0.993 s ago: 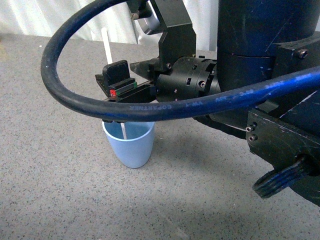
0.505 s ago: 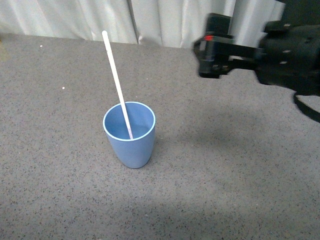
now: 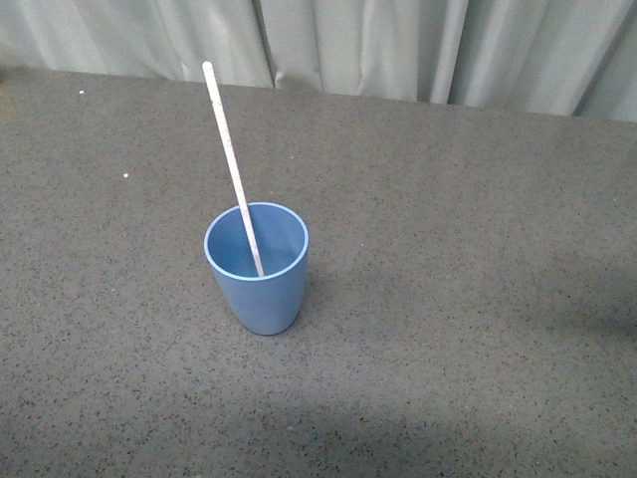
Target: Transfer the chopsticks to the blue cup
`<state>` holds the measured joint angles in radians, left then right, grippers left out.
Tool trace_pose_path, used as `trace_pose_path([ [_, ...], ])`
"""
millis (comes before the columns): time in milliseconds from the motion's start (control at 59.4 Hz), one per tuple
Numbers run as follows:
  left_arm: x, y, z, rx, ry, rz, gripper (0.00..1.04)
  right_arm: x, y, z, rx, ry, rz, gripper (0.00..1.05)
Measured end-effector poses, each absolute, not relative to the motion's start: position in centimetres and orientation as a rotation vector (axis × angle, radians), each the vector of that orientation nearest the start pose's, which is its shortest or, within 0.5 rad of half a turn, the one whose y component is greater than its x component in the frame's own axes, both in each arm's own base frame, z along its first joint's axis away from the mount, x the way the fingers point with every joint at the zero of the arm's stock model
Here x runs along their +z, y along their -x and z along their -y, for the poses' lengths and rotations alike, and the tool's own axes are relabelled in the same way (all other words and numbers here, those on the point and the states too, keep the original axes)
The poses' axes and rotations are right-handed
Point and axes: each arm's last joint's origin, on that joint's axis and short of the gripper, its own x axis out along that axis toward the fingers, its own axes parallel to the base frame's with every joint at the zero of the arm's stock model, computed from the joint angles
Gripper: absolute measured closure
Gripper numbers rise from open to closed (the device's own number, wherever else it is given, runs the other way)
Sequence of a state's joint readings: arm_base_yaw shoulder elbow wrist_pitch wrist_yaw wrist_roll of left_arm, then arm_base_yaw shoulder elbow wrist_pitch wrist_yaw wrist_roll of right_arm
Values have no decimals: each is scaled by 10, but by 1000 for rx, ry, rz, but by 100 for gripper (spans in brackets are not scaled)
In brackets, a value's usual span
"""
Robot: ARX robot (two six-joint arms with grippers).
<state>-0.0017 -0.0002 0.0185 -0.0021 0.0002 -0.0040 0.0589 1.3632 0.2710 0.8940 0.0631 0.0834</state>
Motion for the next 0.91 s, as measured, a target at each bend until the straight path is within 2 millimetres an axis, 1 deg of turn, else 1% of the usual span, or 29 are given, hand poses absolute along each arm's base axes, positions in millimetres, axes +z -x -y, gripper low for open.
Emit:
trace_pose_path([
  [67,170,-97,0,-2,4,16,7,156,-213,-5,20,-40,-64,40],
  [84,170,-97,0,-2,4,15,7,157,-211,-4,17,-37,-54,41],
  [118,170,-97,0,-2,4,15,7,160,-207,-2,5,-26,-26,49],
  [135,170,-97,0,-2,4,15,7,162,-203,0,-4,-21,-14,54],
  [219,170,-97,0,-2,4,15,7,162,-189,0,-1,-10,-12,73],
  [303,170,-97,0,-2,4,15,7,161,-182,0,1,-6,-20,86],
  [336,170,-97,0,-2,4,15,7,160,-178,0,-1,-6,-22,93],
  [404,170,-97,0,-2,4,15,7,161,-172,0,-1,-5,-20,104],
  [740,170,-97,0,-2,4,15,7,162,-148,0,0,-2,-15,104],
  [908,170,-97,0,-2,4,15,7,163,-140,0,0,-2,-12,104],
])
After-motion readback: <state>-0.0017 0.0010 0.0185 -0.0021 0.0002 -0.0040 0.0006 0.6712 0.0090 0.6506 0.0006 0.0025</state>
